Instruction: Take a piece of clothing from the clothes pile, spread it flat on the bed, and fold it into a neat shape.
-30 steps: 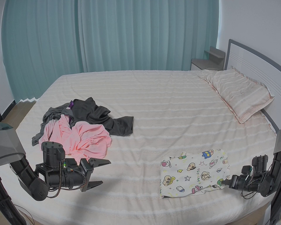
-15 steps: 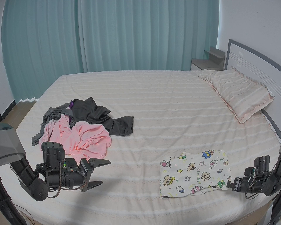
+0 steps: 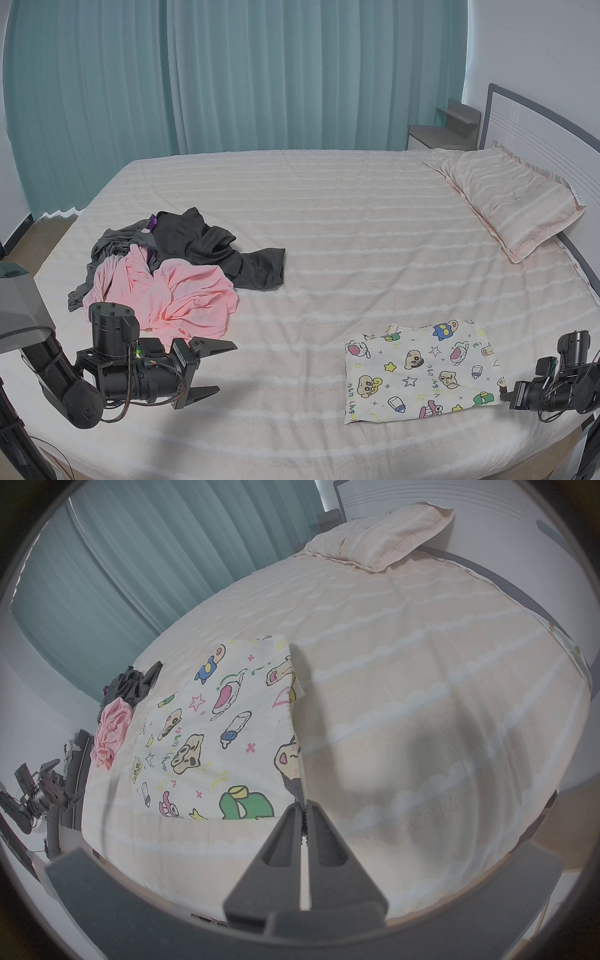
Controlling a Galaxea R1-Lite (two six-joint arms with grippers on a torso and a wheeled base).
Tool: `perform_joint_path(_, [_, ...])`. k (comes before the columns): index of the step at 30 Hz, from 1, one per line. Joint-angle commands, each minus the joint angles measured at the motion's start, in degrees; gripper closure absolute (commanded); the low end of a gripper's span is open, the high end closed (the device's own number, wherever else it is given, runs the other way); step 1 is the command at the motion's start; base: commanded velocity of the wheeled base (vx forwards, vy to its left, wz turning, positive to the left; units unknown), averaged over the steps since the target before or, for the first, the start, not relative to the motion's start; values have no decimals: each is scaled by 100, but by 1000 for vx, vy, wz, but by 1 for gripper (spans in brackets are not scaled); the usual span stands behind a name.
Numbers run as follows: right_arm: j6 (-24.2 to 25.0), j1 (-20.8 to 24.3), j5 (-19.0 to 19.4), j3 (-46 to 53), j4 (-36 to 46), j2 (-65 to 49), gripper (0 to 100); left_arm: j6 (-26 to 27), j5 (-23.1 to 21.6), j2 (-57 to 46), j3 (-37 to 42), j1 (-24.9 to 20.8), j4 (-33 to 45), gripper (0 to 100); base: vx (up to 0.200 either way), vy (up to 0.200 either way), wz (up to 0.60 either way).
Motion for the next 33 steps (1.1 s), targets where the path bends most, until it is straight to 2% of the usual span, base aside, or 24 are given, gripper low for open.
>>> perform_joint_path(1, [-9,-20,3,101,48,47,100,-5,2,-3,0,-6,-2,0,0,0,0])
perform_joint_path(7, [-71,-29,-84,101,83,64,100,-5,2,-3,0,-6,-2,0,0,0,0])
perform_joint_path(8, [-71,-29,-84,101,83,64,0,-5,2,-3,0,-6,-2,0,0,0,0])
perform_joint_path(10, [-106,-29,-225,101,74,170,0,-5,2,-3,0,-14,-2,0,0,0,0])
perform_joint_path(16, [-27,50,-199,84,-207,-208,0,-13,2,-12,0,-32,-2,0,0,0,0])
perform_joint_path(20, [448,419,-190,84,-312,-375,0,-22,2,-3,9,-67,-2,0,0,0,0])
perform_joint_path(21, [782,621,-216,75,-365,-384,0,-22,2,5,0,-67,-2,0,0,0,0])
perform_joint_path(24, [1019,832,-392,101,-585,-384,0,-22,2,5,0,-67,-2,0,0,0,0])
perform_joint_path(25, [1019,832,-392,101,-585,-384,0,-22,2,5,0,-67,-2,0,0,0,0])
perform_joint_path(27, [1028,894,-629,101,-673,-349,0,-22,2,5,0,-120,-2,0,0,0,0])
perform_joint_path(30, [1037,911,-656,101,-664,-419,0,-22,10,5,17,-137,-2,0,-200,0,0])
perform_joint_path(33, [1045,920,-656,101,-611,-542,0,-13,10,5,61,-146,-2,0,0,0,0])
